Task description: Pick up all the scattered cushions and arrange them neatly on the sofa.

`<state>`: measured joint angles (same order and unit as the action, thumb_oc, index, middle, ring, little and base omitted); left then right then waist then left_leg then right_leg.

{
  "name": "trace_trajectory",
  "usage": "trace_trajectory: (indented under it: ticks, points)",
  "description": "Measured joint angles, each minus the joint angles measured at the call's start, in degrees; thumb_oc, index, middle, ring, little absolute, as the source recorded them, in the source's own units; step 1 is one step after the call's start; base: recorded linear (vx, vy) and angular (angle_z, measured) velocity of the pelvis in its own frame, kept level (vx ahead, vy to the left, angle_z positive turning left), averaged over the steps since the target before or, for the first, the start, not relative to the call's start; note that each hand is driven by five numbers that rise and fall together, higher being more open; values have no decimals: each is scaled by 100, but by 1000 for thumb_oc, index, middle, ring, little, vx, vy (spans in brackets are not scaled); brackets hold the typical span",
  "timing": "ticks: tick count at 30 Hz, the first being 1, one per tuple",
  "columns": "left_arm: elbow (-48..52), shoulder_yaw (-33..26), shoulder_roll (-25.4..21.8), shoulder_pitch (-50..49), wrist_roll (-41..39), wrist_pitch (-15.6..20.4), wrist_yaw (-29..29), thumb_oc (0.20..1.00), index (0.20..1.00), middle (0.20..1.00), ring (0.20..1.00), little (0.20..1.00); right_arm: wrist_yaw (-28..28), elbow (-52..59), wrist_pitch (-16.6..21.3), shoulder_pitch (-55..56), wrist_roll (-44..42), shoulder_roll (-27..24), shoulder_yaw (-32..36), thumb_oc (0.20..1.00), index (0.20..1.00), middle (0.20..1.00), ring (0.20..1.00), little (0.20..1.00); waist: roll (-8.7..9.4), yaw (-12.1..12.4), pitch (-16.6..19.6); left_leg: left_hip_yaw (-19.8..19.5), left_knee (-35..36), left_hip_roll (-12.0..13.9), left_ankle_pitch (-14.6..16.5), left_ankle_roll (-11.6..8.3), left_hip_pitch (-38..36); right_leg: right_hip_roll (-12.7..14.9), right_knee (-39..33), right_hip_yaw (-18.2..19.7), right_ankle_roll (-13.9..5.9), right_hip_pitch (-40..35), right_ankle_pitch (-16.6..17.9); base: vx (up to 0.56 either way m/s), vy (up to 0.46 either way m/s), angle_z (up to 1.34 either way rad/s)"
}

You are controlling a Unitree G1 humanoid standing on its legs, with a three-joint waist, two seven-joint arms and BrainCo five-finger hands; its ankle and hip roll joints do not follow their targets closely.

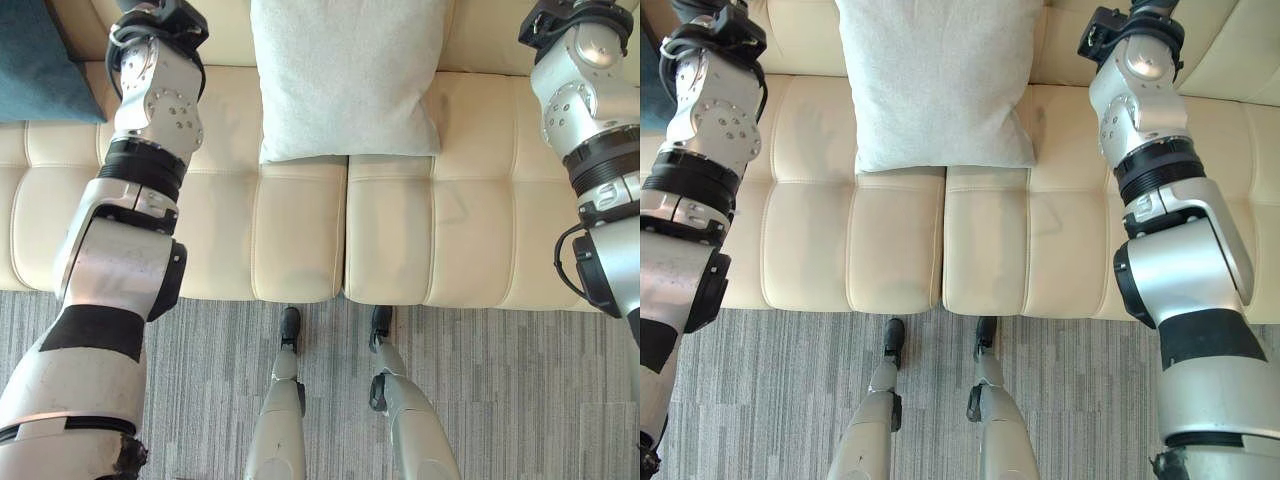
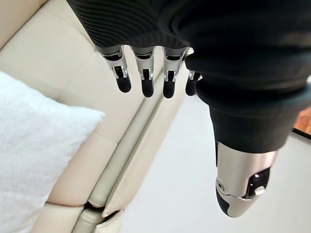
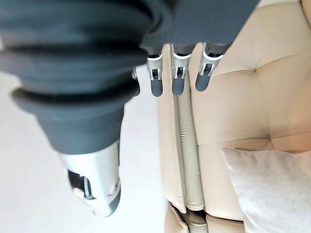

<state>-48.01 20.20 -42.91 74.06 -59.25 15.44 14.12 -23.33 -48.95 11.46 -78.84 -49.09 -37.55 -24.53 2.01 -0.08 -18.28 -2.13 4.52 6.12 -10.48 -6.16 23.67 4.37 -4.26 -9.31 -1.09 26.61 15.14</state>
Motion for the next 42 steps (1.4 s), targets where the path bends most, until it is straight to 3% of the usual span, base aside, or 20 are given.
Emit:
trace_trajectory:
  ticks: [1,3,4,5,7,9,10,12,15,17,18,21,29,34,37,38,39,40,42]
  points:
    - [567,-20,-451,-933,456,21,-106,1000,1000,1000,1000,1000,154,510,36,969,194,-237,157,1000,1000,1000,1000,1000,-1,-27,1,34,8,-1,14,10,-248,6,-31,2,-23,-255,-31,54,61,0]
    - [566,-22,-676,-1496,859,-27,-156,1000,1000,1000,1000,1000,312,461,-84,1644,343,-430,209,1000,1000,1000,1000,1000,-27,-4,15,59,9,-7,74,6,-447,16,-32,4,-40,-460,-116,77,109,0]
    - [1389,-658,-1046,-2951,1681,-105,-304,1000,1000,1000,1000,1000,626,1014,-201,2865,1045,-570,636,1000,1000,1000,1000,1000,-30,1,17,119,10,-14,172,29,-691,18,-32,17,-72,-681,-168,106,152,-9]
    - [1845,-946,-1128,-3669,2023,-90,-373,1000,1000,1000,1000,1000,772,1369,-187,3449,1399,-672,776,1000,1000,1000,1000,1000,-33,-5,19,143,10,-19,213,31,-822,24,-32,27,-85,-800,-195,72,113,-12]
    - [1884,-1364,-710,-5310,2979,-180,-644,1000,1000,1000,1000,1000,1244,1369,-452,4855,2641,-843,686,1000,1000,1000,1000,1000,-113,18,92,190,46,-37,368,84,-1344,57,-39,60,-140,-1313,-348,37,82,-9]
    - [1447,-1165,-538,-5739,3378,-368,-806,1000,1000,1000,1000,1000,1508,1039,-573,5223,3305,-843,593,1000,1000,1000,1000,1000,-116,21,347,237,45,-49,472,67,-1381,77,-40,123,-232,-1338,-463,20,105,-9]
    - [1355,-1486,67,-6269,3787,-335,-914,1000,1000,1000,1000,1000,1722,1045,-514,5815,3902,-713,845,1000,1000,1000,1000,1000,-126,5,511,262,13,-92,482,98,-1538,94,-40,147,-240,-1476,-455,7,94,-4]
    - [979,-1452,795,-7034,4299,-442,-1109,1000,1000,1000,1000,1000,1909,777,-582,6634,4306,-181,1231,1000,1000,1000,1000,1000,-119,-10,827,282,50,-104,564,161,-1832,106,-62,175,-280,-1753,-545,-15,101,-6]
    - [-504,-1352,1651,-7499,4767,-622,-1315,1000,1000,1000,1000,1000,2001,19,-682,7112,4583,640,1414,1000,1000,1000,1000,1000,-82,-142,1199,327,51,-151,616,199,-1925,153,-75,189,-351,-1829,-632,-57,122,-7]
    - [-1593,-1891,2415,-7509,4687,-761,-1295,1000,1000,1000,1000,1000,1951,-475,-726,7261,4585,1172,1647,1000,1000,1000,1000,1000,-87,-214,1330,424,51,-185,645,244,-2013,198,-77,289,-395,-1865,-604,-39,63,-20]
    - [-1875,-1730,2704,-7631,4693,-890,-1382,1000,1000,1000,1000,1000,1977,-690,-747,7316,4580,1392,1598,1000,1000,1000,1000,1000,-93,-251,1377,447,53,-224,654,265,-2032,218,-77,326,-400,-1861,-601,-30,45,-15]
    - [-2215,-1571,3033,-7709,4707,-991,-1431,1000,1000,1000,1000,1000,1987,-1372,-834,7352,4576,1797,1561,1000,1000,1000,1000,1000,-81,-248,1485,449,53,-278,700,286,-2087,294,-76,318,-370,-1925,-620,-46,57,1]
    - [-2454,-1300,2849,-7707,5592,-1076,-1257,1000,1000,1000,1000,1000,1978,-2103,-956,7610,4571,2155,1400,1000,1000,1000,1000,1000,49,-139,1954,473,53,-330,701,289,-2188,363,-77,306,-372,-2033,-623,-56,35,-1]
    - [-2458,-1297,2727,-7671,5595,-1090,-1160,1000,1000,1000,1000,1000,1967,-2084,-955,7727,4566,2246,1385,1000,1000,1000,1000,1000,229,-113,1944,582,53,-354,690,303,-2183,409,-64,313,-374,-1958,-624,-134,10,-8]
    - [-2452,-1297,2563,-7603,5593,-1093,-1127,1000,1000,1000,1000,1000,1923,-2075,-946,7654,4567,2304,1348,1000,1000,1000,1000,1000,369,-110,1789,658,30,-415,629,384,-2113,460,25,304,-509,-1804,-722,-220,-8,-19]
    - [-2445,-1299,2545,-7565,5593,-1093,-1121,1000,1000,1000,1000,1000,1902,-2084,-947,7647,4567,2290,1336,1000,1000,1000,1000,1000,260,-94,1743,631,27,-321,589,467,-2055,436,-24,261,-716,-1787,-862,-87,-10,-6]
    - [-2422,-1326,2550,-7542,5590,-1088,-1081,1000,1000,1000,1000,1000,1896,-2095,-947,7580,4565,2264,1347,1000,1000,1000,1000,1000,98,-47,1636,687,50,-149,443,576,-1962,327,128,192,-742,-1731,-976,-124,-23,-8]
    - [-2400,-1353,2524,-7496,5588,-1088,-1036,1000,1000,1000,1000,1000,1892,-2152,-954,7488,4561,2281,1360,1000,1000,1000,1000,1000,-91,-6,1551,756,51,99,366,652,-1869,205,957,113,-609,-1488,-1090,-113,-44,-12]
    - [-2411,-1354,2491,-7426,5587,-1091,-1017,1000,1000,1000,1000,1000,1891,-2138,-949,7457,4557,2279,1383,1000,1000,1000,1000,1000,-174,81,1499,741,8,209,392,602,-1863,241,2176,138,-645,-1361,-1662,-114,-87,0]
